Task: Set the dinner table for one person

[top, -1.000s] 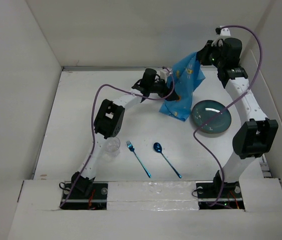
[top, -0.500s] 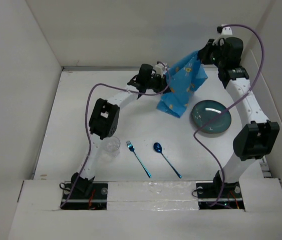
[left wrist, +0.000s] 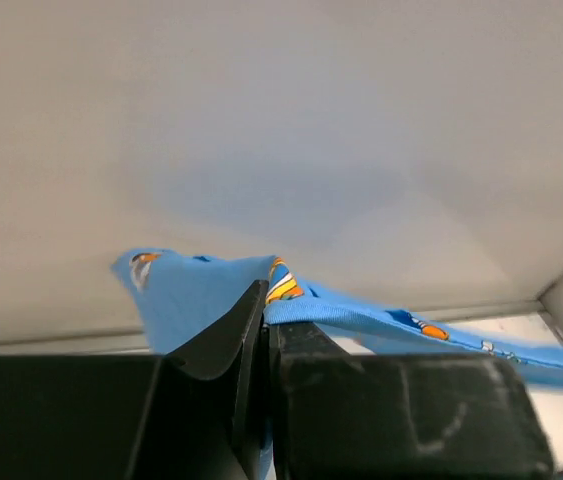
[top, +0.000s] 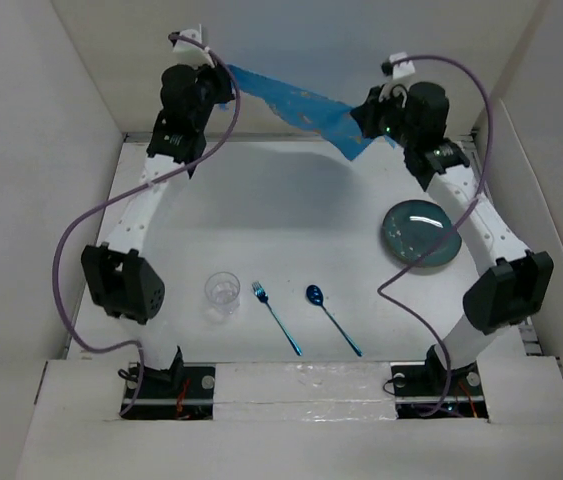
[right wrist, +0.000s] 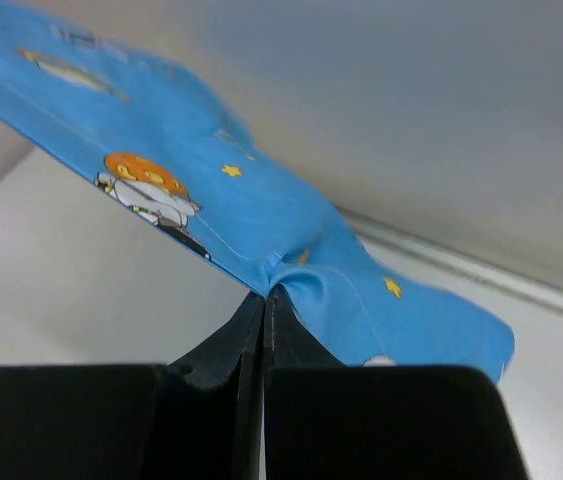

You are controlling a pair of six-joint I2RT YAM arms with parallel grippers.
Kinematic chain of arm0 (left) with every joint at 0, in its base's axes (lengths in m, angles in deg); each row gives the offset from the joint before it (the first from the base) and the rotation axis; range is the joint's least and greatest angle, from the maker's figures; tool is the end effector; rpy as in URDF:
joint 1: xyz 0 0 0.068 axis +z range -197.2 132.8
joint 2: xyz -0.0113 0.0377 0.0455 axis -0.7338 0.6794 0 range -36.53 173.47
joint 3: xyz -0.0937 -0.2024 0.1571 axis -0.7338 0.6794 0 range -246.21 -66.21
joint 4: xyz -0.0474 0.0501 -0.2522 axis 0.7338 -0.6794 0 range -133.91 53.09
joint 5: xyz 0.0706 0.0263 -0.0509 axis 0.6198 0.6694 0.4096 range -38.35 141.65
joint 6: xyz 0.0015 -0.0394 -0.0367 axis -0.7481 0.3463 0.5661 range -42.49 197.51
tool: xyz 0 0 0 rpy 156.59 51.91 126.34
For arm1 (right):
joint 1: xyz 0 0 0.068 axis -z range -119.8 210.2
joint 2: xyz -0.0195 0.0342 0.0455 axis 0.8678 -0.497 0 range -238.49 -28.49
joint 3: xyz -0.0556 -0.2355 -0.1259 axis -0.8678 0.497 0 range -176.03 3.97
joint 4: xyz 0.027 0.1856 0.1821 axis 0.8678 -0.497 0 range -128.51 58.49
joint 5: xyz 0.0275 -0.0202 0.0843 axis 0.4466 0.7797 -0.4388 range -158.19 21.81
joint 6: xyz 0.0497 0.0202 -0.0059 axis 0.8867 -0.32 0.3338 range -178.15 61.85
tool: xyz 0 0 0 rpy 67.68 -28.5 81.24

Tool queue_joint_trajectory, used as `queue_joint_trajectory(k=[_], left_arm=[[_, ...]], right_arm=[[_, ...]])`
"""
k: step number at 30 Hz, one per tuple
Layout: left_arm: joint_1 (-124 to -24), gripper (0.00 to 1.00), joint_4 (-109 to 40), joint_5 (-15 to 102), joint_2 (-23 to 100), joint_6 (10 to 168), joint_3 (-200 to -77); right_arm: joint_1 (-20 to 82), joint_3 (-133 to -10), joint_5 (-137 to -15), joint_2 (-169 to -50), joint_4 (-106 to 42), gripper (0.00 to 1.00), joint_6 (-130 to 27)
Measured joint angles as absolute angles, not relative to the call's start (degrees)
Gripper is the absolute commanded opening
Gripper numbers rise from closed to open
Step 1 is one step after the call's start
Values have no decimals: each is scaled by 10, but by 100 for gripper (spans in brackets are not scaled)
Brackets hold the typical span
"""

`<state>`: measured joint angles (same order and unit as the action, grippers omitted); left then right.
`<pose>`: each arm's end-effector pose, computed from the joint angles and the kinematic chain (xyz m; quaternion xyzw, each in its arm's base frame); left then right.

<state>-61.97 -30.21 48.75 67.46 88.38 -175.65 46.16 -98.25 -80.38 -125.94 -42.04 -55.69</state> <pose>0.4143 -0.1110 0.4758 0.0410 0.6270 -0.1881 0.7549 0.3878 0.1048 0.4444 -0.1452 0.7266 0.1736 0.6487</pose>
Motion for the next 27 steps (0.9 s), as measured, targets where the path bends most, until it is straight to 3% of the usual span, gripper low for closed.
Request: queue_joint_trajectory(k=[3, 8, 10, 11, 16, 17, 18, 19, 21, 22, 23, 27], left_arm=[[-632, 0, -238, 555, 594, 883, -1608], [-632, 0, -210, 632, 604, 894, -1426], [-632, 23, -223, 658, 623, 909, -1360], [-632, 30, -231, 669, 629, 917, -1328], [-626, 36, -280, 721, 629, 961, -1263], [-626, 41, -285, 730, 624, 967, -1263], [-626, 60, -291, 738, 617, 972, -1263], [-626, 71, -300, 750, 606, 977, -1264], [-626, 85, -322, 777, 584, 996, -1268], [-625, 89, -331, 788, 574, 1003, -1271], [-625, 90, -338, 798, 563, 1010, -1272], [-625, 89, -364, 829, 518, 1029, -1271]], right_arm=[[418, -810, -797, -1182, -354, 0, -561], [364, -605, -783, -1152, -272, 0, -536], [344, -558, -771, -1164, -262, 0, -529], [333, -537, -762, -1168, -261, 0, -527], [288, -480, -722, -1174, -260, 0, -516], [282, -474, -714, -1174, -258, 2, -513], [278, -468, -705, -1174, -253, 9, -509], [275, -460, -695, -1172, -252, 27, -506], [272, -447, -680, -1163, -256, 44, -499], [272, -440, -675, -1156, -258, 55, -497], [272, -433, -670, -1146, -263, 58, -495], [276, -417, -660, -1083, -277, 62, -489]])
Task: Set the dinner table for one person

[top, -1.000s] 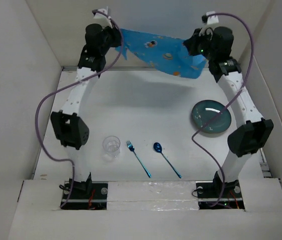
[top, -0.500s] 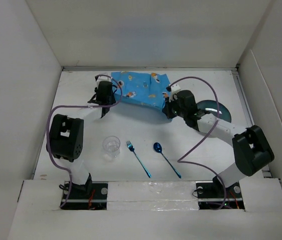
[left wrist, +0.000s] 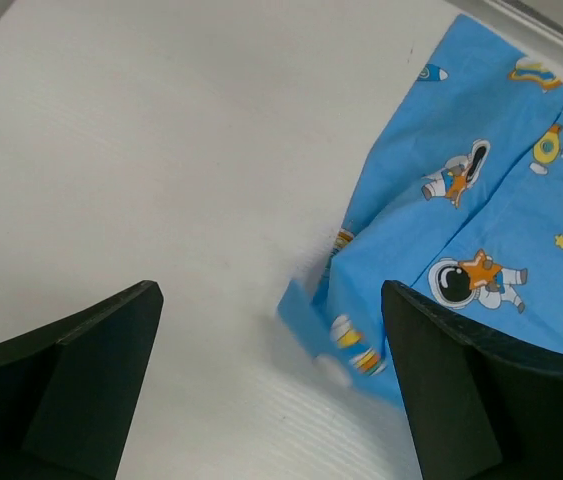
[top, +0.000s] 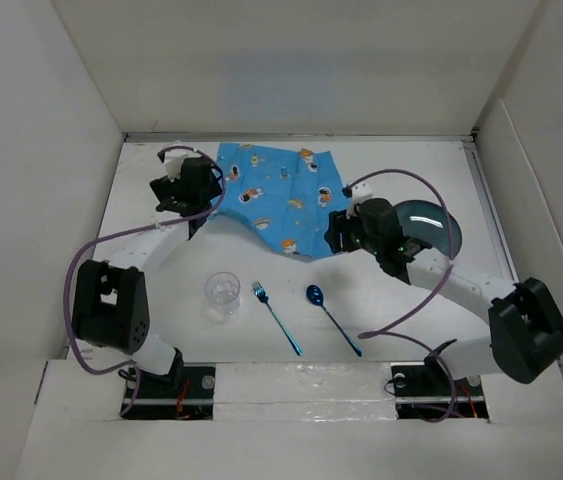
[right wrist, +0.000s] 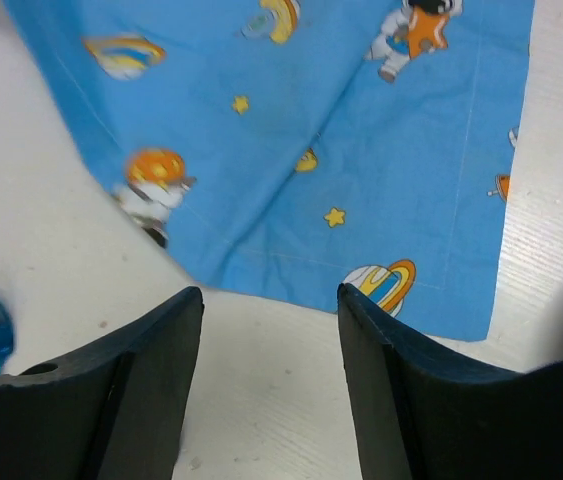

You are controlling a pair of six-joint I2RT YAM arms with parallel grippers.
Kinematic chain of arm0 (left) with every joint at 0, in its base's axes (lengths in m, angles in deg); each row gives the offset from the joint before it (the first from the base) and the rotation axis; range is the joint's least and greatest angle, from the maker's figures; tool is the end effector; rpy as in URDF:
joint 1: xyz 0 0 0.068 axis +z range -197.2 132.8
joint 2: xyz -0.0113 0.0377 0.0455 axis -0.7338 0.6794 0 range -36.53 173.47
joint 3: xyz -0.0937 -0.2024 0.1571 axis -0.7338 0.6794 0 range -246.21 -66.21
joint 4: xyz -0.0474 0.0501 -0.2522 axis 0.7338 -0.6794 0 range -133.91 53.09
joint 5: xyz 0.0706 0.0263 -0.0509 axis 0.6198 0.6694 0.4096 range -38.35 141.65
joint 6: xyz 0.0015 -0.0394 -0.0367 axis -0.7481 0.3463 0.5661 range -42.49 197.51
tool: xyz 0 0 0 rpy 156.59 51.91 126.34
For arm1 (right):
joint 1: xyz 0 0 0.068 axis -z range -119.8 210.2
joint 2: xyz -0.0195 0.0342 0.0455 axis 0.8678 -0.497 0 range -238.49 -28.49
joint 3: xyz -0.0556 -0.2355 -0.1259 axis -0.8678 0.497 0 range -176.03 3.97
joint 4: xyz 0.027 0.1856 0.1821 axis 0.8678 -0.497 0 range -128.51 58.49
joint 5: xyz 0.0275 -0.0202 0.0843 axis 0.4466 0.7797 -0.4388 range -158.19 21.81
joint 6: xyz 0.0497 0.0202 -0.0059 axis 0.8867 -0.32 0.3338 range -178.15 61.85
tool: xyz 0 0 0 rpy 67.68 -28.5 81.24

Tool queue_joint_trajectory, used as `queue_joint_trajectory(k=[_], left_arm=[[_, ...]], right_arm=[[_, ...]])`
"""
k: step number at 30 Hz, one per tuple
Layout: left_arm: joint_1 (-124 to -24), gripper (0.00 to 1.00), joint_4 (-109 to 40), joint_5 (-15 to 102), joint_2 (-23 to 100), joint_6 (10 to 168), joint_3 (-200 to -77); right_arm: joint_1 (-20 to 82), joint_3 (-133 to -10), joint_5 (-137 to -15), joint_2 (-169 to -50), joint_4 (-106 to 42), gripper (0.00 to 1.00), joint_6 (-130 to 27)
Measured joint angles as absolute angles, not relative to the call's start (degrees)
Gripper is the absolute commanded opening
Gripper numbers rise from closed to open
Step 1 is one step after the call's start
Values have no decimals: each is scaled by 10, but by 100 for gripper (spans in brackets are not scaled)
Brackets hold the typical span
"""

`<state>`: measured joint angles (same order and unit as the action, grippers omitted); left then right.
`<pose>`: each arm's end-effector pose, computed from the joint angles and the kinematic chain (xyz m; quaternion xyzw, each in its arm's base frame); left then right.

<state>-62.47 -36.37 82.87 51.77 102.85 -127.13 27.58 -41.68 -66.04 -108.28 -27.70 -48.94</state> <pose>0.3429 -0.0745 0.2710 -0.2124 0.8049 0.0399 0.5526 0.2570 0.1629 0.2300 -0.1668 0.8512 0.1623 0.4705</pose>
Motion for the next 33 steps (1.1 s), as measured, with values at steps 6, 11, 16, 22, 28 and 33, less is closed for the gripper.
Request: queue_joint_trajectory(k=[6, 11, 16, 22, 28, 33], left_arm=[[-625, 83, -385, 840, 437, 1055, -1261], [-625, 71, -404, 833, 427, 1076, -1263], [-625, 70, -444, 816, 516, 1106, -1280], [-612, 75, -469, 795, 601, 1119, -1296], [-545, 76, -467, 764, 676, 1125, -1315], [-501, 71, -464, 734, 675, 1134, -1286]], right_arm=[[309, -377, -660, -991, -272, 8, -457], [328, -339, -637, -991, -271, 0, -410], [328, -315, -603, -1004, -277, 45, -370], [343, -296, -585, -1031, -276, 58, -337], [348, -298, -576, -1058, -280, 59, -314], [357, -315, -578, -1090, -279, 59, -287]])
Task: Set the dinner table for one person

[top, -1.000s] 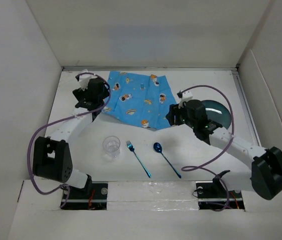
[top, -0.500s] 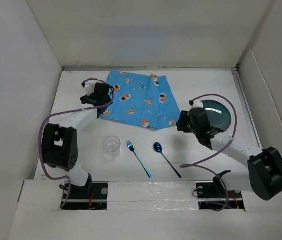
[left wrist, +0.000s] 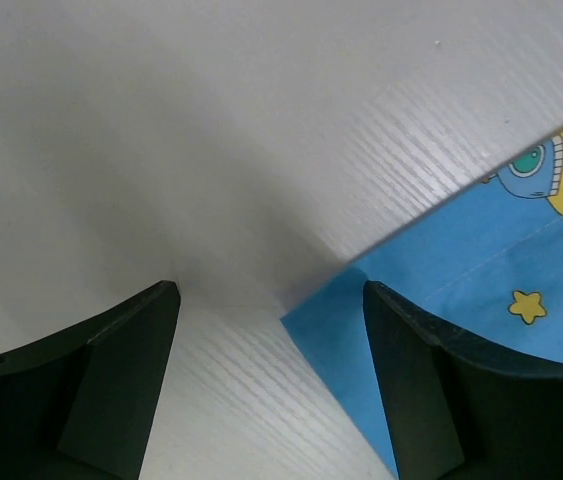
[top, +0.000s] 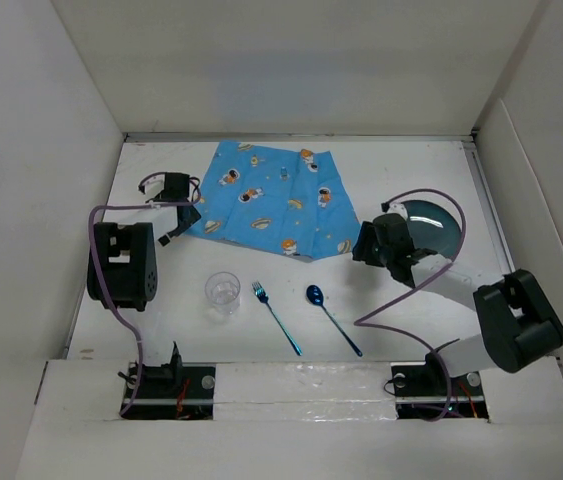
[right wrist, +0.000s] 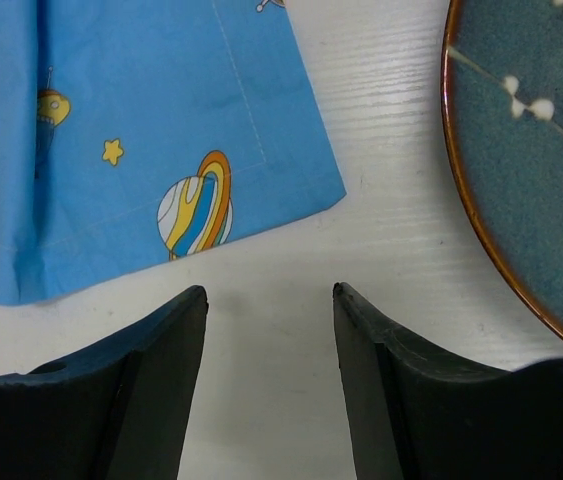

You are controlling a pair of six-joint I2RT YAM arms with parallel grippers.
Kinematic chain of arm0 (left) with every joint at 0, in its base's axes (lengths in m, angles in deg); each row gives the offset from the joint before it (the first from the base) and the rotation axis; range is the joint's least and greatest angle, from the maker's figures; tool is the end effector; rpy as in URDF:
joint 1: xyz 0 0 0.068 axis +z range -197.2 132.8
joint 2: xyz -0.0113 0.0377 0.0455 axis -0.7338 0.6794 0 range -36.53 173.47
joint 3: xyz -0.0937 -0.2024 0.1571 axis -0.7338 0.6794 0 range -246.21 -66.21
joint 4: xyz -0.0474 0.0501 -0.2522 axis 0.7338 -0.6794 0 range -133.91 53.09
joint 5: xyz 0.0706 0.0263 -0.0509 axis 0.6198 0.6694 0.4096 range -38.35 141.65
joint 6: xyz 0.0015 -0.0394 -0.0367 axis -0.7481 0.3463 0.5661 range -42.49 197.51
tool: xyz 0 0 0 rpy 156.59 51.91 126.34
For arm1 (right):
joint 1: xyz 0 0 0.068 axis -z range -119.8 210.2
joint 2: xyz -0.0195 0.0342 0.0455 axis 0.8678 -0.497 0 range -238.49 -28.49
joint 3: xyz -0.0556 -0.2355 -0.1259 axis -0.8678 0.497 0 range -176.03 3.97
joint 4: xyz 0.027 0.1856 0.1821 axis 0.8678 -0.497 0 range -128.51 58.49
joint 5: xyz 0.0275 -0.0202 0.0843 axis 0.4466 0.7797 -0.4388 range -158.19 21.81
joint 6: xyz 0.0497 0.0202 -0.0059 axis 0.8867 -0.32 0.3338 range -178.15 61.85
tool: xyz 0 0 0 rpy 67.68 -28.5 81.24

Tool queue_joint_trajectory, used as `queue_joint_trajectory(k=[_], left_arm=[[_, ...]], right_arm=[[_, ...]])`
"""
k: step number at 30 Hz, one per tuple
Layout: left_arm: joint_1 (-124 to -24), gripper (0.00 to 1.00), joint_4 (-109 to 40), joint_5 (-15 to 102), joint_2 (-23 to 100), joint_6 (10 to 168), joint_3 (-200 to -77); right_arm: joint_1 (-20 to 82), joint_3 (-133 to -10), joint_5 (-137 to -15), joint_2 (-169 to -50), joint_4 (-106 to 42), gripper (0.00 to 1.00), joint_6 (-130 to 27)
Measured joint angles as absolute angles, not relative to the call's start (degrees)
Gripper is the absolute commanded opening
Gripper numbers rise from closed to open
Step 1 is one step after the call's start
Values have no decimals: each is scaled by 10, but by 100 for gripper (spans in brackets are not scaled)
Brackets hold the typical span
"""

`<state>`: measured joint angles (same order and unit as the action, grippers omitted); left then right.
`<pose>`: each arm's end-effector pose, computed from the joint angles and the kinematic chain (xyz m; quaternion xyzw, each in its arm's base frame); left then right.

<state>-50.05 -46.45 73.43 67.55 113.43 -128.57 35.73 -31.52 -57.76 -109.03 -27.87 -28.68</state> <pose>0.3742 -0.0054 0.1680 -0.3238 0.8702 0.0600 0.3665 0.2520 0.1076 0.1707 0.0770 0.9052 0.1119 0.4028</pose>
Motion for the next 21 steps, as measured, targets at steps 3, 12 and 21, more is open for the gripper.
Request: queue_joint_trajectory(k=[3, 12, 21], left_arm=[[-504, 61, -450, 733, 674, 1143, -1280], [-505, 7, -419, 688, 672, 1166, -1275], [-506, 0, -386, 673, 660, 1183, -1247]], right_arm=[[359, -334, -579, -1122, -278, 59, -272], [364, -374, -586, -1190, -266, 57, -227], [365, -394, -561, -1249, -201, 4, -134]])
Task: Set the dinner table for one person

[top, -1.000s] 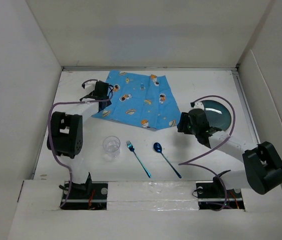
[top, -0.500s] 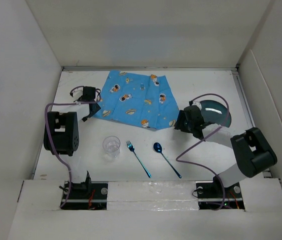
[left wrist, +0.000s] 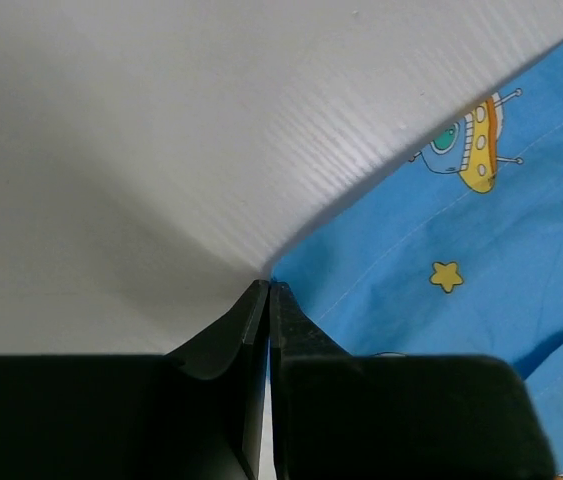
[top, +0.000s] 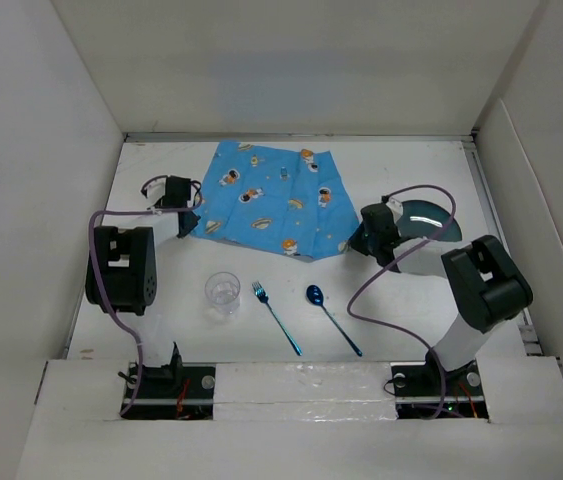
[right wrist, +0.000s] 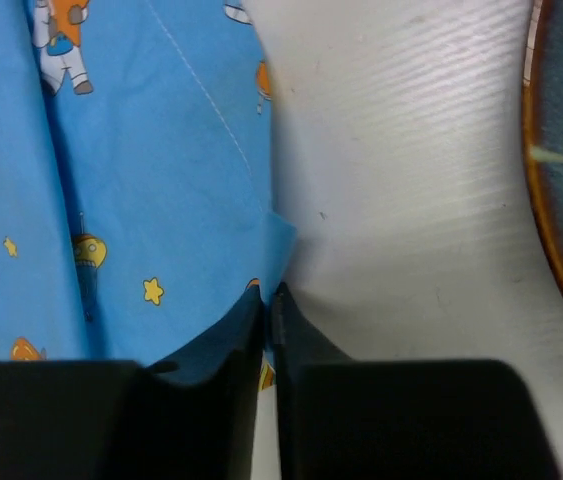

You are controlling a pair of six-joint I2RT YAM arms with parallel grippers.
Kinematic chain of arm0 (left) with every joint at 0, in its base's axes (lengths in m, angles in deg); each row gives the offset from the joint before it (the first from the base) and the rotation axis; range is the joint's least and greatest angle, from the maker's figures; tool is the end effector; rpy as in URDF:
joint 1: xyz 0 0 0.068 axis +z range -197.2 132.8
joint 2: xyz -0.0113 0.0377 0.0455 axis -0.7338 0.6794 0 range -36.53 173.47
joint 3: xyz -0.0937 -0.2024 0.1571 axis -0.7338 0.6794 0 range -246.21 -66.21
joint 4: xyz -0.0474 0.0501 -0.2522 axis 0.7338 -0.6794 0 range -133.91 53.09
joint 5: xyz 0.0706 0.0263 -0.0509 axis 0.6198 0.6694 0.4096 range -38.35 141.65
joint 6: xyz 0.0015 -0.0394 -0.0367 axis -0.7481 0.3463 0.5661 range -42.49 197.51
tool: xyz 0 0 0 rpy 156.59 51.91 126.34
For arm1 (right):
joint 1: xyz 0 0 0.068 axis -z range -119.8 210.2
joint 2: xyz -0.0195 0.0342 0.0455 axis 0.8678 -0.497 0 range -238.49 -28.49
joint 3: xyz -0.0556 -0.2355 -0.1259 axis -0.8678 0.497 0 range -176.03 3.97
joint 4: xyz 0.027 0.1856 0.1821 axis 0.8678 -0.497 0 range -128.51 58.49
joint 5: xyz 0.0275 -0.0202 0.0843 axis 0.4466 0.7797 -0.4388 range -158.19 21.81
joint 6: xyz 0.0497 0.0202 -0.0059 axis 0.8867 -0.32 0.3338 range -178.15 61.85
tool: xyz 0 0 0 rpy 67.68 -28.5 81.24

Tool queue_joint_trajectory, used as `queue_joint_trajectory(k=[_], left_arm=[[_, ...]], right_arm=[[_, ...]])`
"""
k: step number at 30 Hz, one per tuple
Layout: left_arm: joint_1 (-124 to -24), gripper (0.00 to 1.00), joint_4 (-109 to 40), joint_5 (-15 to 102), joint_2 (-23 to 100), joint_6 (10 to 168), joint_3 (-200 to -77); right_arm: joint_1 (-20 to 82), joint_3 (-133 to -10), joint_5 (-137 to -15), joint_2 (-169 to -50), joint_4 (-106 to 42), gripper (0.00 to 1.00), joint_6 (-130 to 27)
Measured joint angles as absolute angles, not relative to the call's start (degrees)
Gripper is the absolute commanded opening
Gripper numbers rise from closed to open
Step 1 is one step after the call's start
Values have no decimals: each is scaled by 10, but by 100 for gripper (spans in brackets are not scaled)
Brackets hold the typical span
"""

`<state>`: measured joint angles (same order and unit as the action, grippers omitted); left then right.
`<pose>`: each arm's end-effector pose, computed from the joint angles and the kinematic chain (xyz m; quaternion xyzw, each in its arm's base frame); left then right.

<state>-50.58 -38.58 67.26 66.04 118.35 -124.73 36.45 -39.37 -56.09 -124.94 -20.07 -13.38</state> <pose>0.3707 -0.0122 0.1666 -0.3432 0.8526 -0.0240 0.3934 0.3014 0.1245 0.1434 0.2080 0.8842 0.1497 0.3906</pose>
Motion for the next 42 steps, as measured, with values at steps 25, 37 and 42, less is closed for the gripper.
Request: queue_joint_trajectory(k=[25, 37, 42], left_arm=[[-506, 57, -424, 763, 431, 1302, -1107], [-570, 69, -374, 742, 415, 1176, -1270], [-602, 73, -408, 701, 630, 1090, -1462]], right_arm=[[278, -285, -377, -998, -353, 44, -19], [292, -354, -390, -998, -381, 30, -154], [335, -514, -451, -1155, -375, 0, -241]])
